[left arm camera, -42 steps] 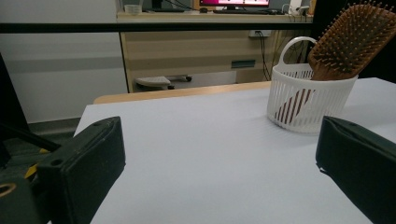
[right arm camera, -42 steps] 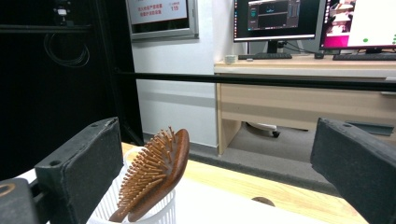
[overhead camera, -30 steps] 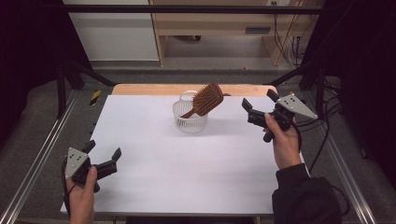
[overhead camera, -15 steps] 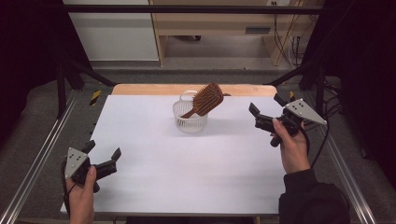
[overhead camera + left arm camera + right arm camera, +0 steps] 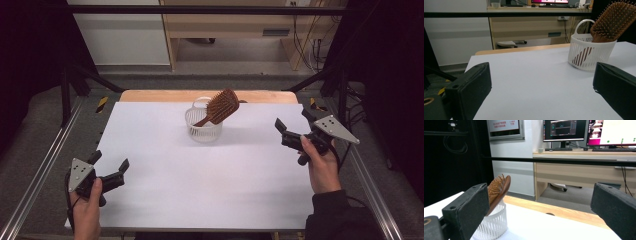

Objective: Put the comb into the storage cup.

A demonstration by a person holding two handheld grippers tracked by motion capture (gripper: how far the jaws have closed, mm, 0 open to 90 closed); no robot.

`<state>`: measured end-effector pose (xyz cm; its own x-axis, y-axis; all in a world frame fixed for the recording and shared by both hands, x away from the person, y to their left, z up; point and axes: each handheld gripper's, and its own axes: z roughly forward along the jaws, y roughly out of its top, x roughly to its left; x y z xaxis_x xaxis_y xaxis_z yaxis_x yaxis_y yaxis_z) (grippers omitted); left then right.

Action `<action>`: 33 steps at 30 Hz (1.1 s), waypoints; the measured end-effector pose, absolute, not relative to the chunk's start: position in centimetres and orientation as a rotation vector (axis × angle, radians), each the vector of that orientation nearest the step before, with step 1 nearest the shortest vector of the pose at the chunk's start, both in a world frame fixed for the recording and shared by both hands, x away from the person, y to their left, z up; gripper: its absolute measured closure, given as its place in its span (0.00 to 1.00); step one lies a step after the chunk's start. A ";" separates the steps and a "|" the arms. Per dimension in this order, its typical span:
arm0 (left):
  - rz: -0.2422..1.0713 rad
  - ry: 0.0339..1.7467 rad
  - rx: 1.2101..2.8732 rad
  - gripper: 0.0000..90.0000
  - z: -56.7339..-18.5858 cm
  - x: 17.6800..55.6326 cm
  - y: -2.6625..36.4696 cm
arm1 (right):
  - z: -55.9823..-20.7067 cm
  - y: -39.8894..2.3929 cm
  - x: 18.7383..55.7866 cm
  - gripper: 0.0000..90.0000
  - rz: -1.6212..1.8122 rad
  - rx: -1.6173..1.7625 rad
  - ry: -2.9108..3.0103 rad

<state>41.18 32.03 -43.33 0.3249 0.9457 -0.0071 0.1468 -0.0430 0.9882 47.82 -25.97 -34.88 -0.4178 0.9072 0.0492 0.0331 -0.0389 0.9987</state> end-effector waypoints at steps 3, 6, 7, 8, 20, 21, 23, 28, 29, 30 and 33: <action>0.889 1.060 1.465 0.02 -43.3 41.1 32.2 | -35.3 -26.4 47.5 0.03 1.534 1.030 1.522; 0.885 1.061 1.460 0.02 -43.3 41.1 32.4 | -35.8 -26.7 47.2 0.03 1.521 1.035 1.526; 0.885 1.061 1.460 0.02 -43.3 41.0 32.5 | -35.9 -26.8 47.1 0.03 1.511 1.032 1.526; 0.884 1.062 1.463 0.02 -43.4 40.9 32.6 | -36.2 -27.0 46.9 0.03 1.507 1.035 1.525; 0.867 1.061 1.457 0.03 -43.8 40.4 32.9 | -38.5 -28.0 45.3 0.03 1.482 1.058 1.541; 0.866 1.061 1.458 0.03 -43.8 40.4 32.9 | -38.7 -28.1 45.2 0.03 1.480 1.060 1.541; 0.860 1.059 1.457 0.03 -43.8 40.4 32.9 | -39.0 -28.3 45.0 0.03 1.477 1.068 1.542; 0.857 1.057 1.456 0.03 -43.8 40.4 32.9 | -40.0 -28.5 44.5 0.03 1.467 1.077 1.555; 0.856 1.056 1.457 0.03 -43.8 40.4 32.9 | -40.3 -28.5 44.4 0.03 1.466 1.080 1.559; 0.846 1.052 1.457 0.03 -43.8 40.4 32.8 | -40.4 -28.5 44.3 0.03 1.466 1.085 1.561; 0.846 1.046 1.460 0.03 -43.8 40.4 32.7 | -41.1 -28.5 44.1 0.03 1.465 1.097 1.567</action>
<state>40.43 32.74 -43.78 0.3560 0.9335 -0.0428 0.1533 -0.0131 0.9881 44.06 -28.51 -41.05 -0.3824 0.9227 0.0480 0.1098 -0.0062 0.9939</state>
